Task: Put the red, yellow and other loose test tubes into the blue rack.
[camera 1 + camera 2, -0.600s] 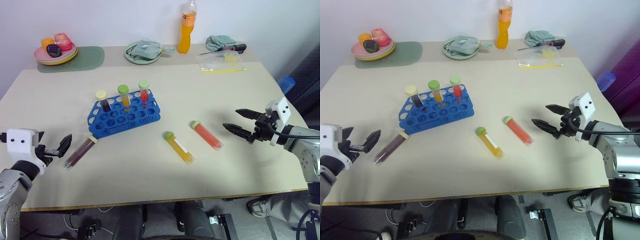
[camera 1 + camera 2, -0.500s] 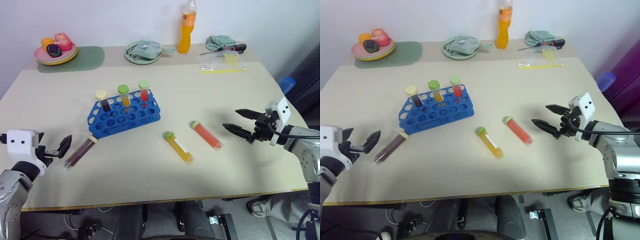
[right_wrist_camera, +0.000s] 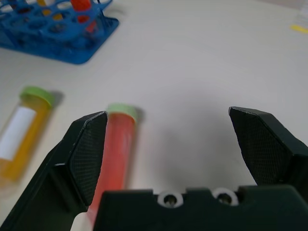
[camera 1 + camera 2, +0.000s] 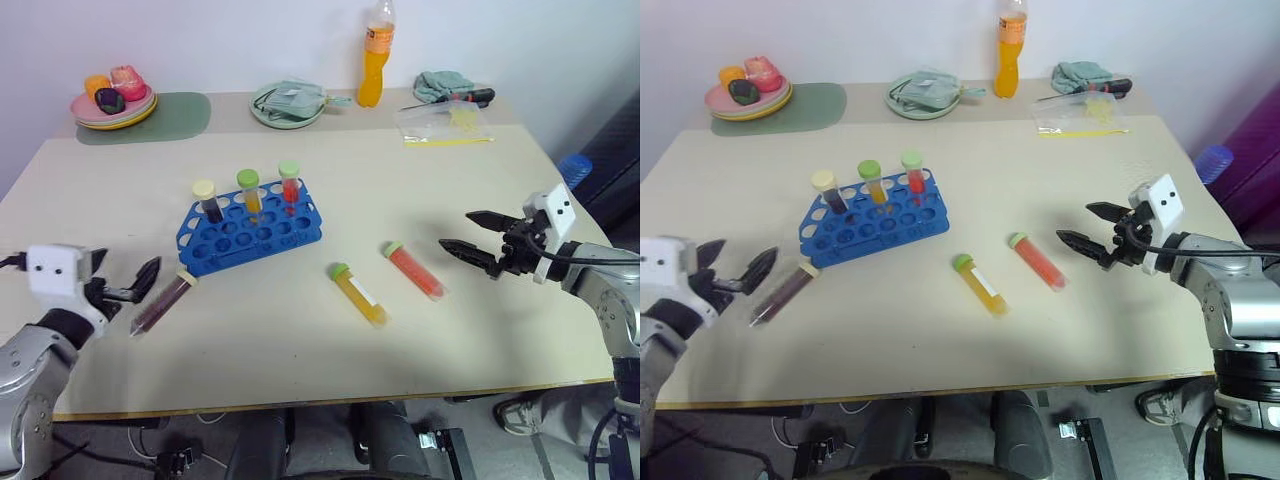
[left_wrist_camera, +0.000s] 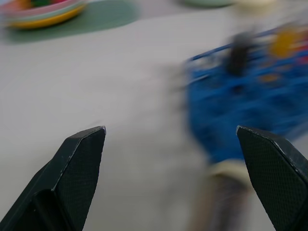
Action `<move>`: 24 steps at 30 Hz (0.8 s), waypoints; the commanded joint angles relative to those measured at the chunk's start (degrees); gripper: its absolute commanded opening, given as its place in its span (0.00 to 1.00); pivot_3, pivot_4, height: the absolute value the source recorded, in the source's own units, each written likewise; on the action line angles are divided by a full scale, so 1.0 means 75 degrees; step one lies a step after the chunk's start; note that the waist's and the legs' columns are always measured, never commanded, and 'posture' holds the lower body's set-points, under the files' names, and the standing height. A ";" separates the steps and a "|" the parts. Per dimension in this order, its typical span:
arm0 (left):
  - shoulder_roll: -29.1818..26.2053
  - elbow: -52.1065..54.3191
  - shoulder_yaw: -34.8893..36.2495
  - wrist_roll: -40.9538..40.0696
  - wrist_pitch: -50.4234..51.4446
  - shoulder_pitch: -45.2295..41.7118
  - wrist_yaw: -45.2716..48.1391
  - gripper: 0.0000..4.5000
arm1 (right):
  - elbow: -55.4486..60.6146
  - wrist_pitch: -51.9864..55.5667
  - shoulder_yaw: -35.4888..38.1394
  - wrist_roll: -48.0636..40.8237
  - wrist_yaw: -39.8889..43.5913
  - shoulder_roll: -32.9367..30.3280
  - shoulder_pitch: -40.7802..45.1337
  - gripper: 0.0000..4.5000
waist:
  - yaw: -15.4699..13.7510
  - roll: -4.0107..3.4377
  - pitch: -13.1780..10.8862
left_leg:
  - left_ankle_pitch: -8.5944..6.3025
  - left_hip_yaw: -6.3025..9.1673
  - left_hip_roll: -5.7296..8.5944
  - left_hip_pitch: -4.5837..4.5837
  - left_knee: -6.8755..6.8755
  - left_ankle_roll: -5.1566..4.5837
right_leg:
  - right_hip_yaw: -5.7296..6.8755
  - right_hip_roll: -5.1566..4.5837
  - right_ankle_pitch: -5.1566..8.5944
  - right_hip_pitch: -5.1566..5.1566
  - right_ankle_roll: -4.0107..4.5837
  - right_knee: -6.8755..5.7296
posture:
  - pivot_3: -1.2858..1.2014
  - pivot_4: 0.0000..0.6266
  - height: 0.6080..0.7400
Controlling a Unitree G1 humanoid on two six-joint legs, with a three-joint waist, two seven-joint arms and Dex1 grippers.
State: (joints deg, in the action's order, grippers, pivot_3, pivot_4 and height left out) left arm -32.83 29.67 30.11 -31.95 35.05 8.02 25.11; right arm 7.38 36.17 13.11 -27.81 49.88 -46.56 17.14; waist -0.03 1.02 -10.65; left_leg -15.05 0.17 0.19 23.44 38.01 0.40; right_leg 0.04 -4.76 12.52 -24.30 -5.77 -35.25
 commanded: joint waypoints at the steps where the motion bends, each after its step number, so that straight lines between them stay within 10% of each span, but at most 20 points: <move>1: -0.0290 0.0358 -0.0713 -0.0401 0.0143 -0.0482 0.0565 1.00 | 0.1167 0.0865 0.0346 -0.0435 -0.0404 -0.0269 0.0084 0.99 | -0.0051 -0.0001 0.0000 | 0.0000 0.0000 0.0000 0.0000 0.0000 0.0000 | 0.0000 0.0001 0.0000 0.0000 0.0000 -0.0001 | 0.52 0.24 1.00; 11: -0.0560 0.0171 -0.4404 0.0369 -0.0626 -0.1732 0.2549 1.00 | 0.2399 0.6085 -0.2086 -0.0652 -0.2064 -0.0608 0.2674 0.99 | -0.0026 -0.0009 -0.0002 | 0.0000 -0.0006 -0.0005 0.0001 0.0007 0.0000 | -0.0006 0.0006 0.0007 -0.0003 0.0015 0.0004 | 0.52 0.24 1.00; 24: -0.0179 0.0266 -0.5004 0.0736 -0.1110 -0.1453 0.2626 1.00 | -0.0880 0.7510 -0.4423 -0.1540 -0.3225 0.0007 0.5391 0.99 | -0.0066 -0.0013 -0.0002 | -0.0015 -0.0007 0.0014 0.0026 0.0008 -0.0028 | -0.0002 -0.0013 0.0009 -0.0019 0.0020 0.0009 | 0.52 0.24 1.00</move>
State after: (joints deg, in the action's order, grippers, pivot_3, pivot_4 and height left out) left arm -34.31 29.15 -7.72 -26.58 27.99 -2.98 44.90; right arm 1.42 92.16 -19.58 -37.65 26.33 -46.59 55.70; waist -0.52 0.92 -10.66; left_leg -15.16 0.11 0.28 23.63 38.07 0.19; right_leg 0.02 -4.84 12.59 -24.44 -5.63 -35.19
